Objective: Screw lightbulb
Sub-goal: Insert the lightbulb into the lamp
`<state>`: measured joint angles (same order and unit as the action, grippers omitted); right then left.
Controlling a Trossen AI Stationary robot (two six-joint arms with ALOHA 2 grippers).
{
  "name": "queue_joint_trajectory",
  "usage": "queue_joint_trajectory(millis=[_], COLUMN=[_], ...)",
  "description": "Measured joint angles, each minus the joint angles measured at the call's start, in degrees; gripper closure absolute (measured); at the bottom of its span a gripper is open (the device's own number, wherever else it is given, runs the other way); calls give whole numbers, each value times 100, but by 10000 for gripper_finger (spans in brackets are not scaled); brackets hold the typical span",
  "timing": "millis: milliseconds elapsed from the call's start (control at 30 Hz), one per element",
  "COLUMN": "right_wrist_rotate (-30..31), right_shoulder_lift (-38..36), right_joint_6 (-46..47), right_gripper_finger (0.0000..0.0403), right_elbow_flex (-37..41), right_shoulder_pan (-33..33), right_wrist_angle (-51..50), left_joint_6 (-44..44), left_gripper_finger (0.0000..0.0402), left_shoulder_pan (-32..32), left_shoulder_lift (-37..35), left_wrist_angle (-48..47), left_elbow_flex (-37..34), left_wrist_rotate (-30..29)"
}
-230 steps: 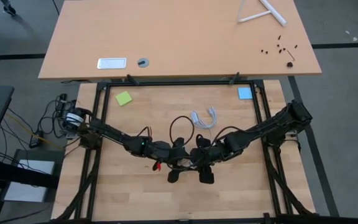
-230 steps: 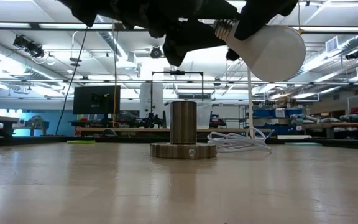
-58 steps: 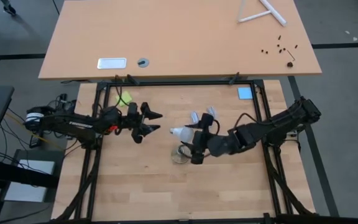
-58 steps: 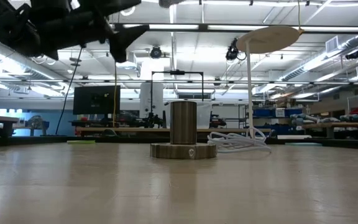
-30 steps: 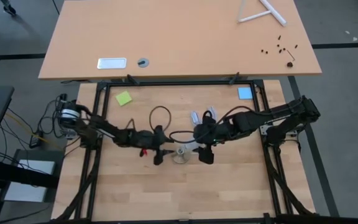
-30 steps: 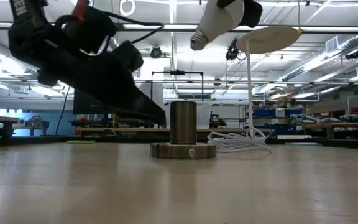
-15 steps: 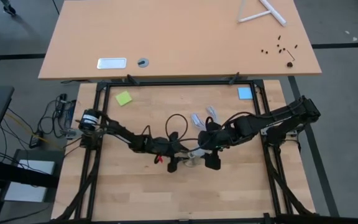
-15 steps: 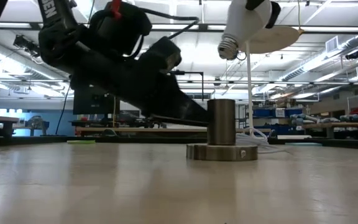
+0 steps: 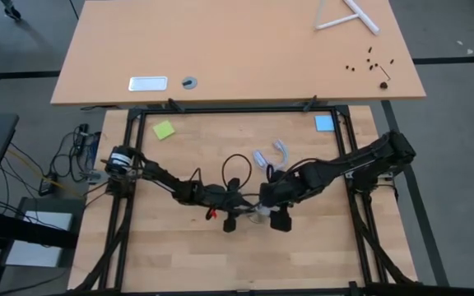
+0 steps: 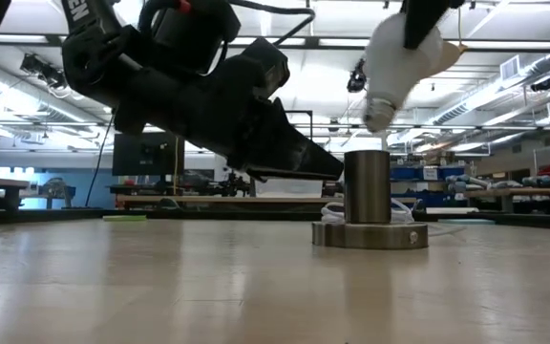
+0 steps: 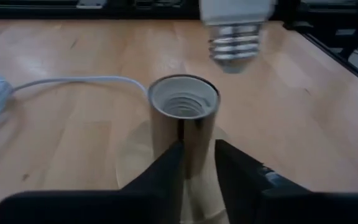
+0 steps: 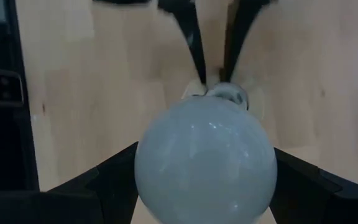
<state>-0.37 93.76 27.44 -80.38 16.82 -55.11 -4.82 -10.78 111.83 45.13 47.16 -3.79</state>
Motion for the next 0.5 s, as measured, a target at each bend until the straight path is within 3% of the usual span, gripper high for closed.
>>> queue_joint_trajectory(millis=[267, 500], right_wrist_rotate=[-215, -130], right_shoulder_lift=[338, 572], right_joint_6=[-146, -322], right_gripper_finger=[106, 107], right_elbow_flex=[-117, -1059], right_shoulder_pan=[-80, -110], right_wrist_angle=[-214, -992], left_joint_6=[13, 11], left_gripper_finger=[362, 392], left_shoulder_pan=[-22, -22], left_shoulder_lift=[0, 0], left_wrist_angle=[-58, -327], left_elbow_flex=[0, -2], left_wrist_rotate=[26, -9])
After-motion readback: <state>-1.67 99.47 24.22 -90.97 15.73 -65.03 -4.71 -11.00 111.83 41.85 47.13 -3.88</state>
